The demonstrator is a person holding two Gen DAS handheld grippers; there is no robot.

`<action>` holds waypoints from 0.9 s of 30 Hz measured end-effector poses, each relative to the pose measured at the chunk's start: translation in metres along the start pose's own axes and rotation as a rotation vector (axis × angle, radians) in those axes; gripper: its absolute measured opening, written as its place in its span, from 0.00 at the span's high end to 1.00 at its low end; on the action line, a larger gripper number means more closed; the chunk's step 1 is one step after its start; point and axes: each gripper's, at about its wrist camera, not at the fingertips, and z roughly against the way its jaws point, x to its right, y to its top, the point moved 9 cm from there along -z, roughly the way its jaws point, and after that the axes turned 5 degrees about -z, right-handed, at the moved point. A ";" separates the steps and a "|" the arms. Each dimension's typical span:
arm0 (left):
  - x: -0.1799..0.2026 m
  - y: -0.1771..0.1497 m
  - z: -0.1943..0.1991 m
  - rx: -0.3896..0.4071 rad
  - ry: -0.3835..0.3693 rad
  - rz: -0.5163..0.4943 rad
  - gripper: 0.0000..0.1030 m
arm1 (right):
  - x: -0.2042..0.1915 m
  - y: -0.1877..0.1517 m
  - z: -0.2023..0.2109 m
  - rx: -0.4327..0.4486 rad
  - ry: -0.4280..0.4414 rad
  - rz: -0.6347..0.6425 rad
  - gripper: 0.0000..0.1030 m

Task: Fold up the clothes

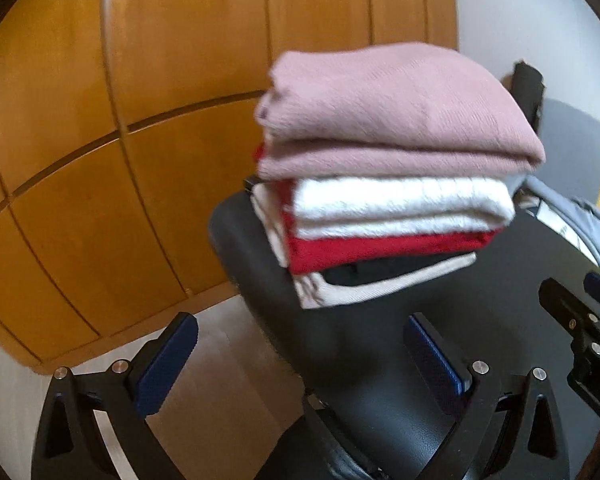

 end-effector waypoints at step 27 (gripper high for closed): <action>0.012 -0.046 -0.020 -0.120 -0.065 -0.018 0.00 | -0.008 -0.040 -0.017 -0.105 -0.059 0.004 0.25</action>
